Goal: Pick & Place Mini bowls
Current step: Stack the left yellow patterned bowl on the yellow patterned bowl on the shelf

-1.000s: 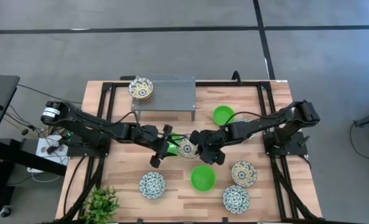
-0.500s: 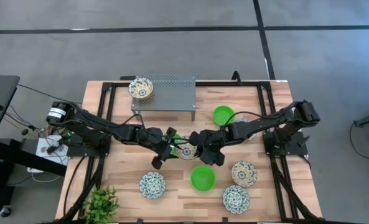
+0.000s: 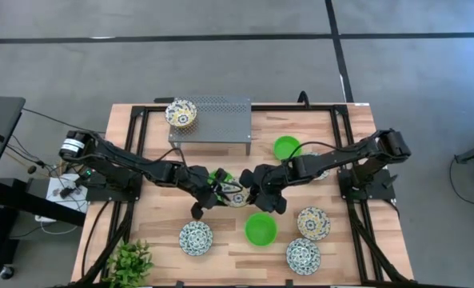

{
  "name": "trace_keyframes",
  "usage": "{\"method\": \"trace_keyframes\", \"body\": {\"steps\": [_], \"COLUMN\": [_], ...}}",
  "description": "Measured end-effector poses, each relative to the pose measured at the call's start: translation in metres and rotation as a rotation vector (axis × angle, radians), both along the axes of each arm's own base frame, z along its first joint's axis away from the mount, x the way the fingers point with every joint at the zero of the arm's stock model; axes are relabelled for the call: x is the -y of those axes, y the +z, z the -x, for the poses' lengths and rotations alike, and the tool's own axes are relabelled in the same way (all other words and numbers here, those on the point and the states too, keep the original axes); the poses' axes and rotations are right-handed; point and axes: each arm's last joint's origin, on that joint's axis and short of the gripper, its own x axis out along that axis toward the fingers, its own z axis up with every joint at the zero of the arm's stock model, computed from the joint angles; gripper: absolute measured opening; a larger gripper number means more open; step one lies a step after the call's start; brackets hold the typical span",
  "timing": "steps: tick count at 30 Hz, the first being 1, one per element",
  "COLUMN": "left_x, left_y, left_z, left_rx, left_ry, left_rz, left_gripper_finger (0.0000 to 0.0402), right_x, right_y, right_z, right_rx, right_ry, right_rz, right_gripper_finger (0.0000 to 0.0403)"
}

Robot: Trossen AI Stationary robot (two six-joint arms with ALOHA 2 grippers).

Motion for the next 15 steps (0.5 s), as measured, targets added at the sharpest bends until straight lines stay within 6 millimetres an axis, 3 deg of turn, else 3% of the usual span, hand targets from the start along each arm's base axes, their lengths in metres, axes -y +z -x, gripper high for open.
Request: {"method": "trace_keyframes", "body": {"steps": [8,15], "left_x": [0.0006,0.0001], "left_y": [-0.0028,-0.0004], "left_z": [0.0012,-0.0007], "left_rx": [-0.021,-0.005], "left_ry": [-0.019,0.019], "left_rz": [0.008,0.034], "left_gripper_finger": [0.0027,0.0019], "right_x": [0.0005,0.0012], "right_y": [0.0058,0.0094], "right_z": [-0.0023,-0.0047], "right_rx": [0.040,0.053], "right_ry": [-0.009,-0.128], "right_rz": [-0.003,-0.049], "right_gripper_finger": [0.0087,0.0132]}}
